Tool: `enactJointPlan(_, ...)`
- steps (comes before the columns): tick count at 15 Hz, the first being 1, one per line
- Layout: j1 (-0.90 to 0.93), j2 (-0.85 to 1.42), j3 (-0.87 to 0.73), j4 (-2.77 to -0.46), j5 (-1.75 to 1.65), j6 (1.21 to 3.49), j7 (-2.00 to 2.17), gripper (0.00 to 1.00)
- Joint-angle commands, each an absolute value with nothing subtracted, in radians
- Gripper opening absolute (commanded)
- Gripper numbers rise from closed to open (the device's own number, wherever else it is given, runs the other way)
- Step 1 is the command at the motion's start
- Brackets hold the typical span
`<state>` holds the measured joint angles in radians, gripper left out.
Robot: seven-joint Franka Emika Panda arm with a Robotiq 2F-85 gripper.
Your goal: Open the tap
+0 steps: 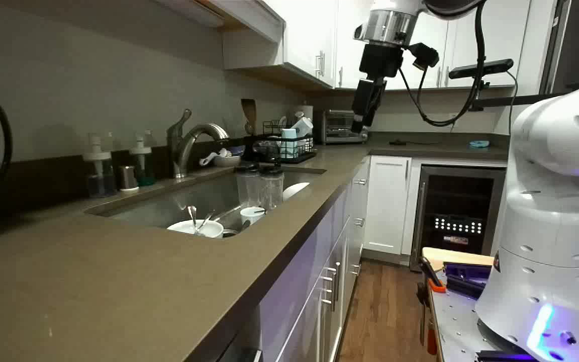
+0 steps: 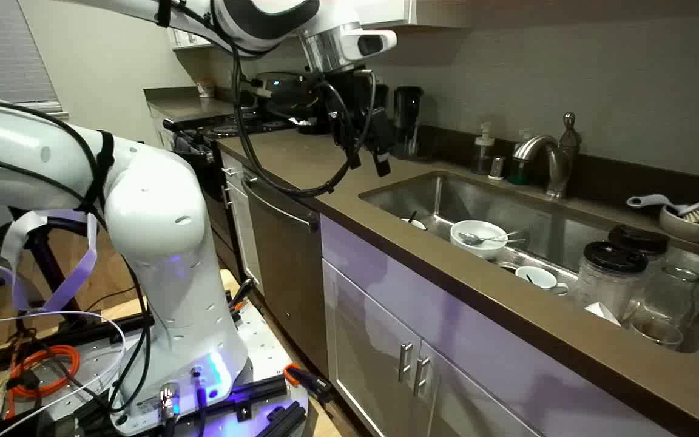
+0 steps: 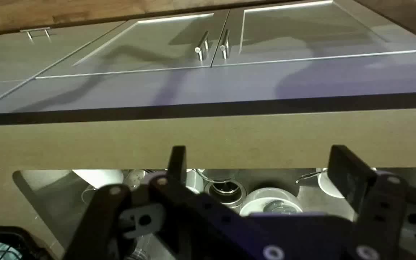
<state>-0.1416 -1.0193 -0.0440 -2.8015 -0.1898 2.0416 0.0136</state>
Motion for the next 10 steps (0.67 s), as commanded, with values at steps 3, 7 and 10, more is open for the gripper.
enactJointPlan(3,-0.14,-1.016,-0.045,-2.813,-0.19,2.036,0.015,1.0)
enactJointPlan(7,-0.14,-1.015,-0.045,-2.813,-0.19,2.036,0.015,1.0)
enactJointPlan(10,-0.14,-1.015,-0.045,-2.813,-0.19,2.036,0.015,1.0)
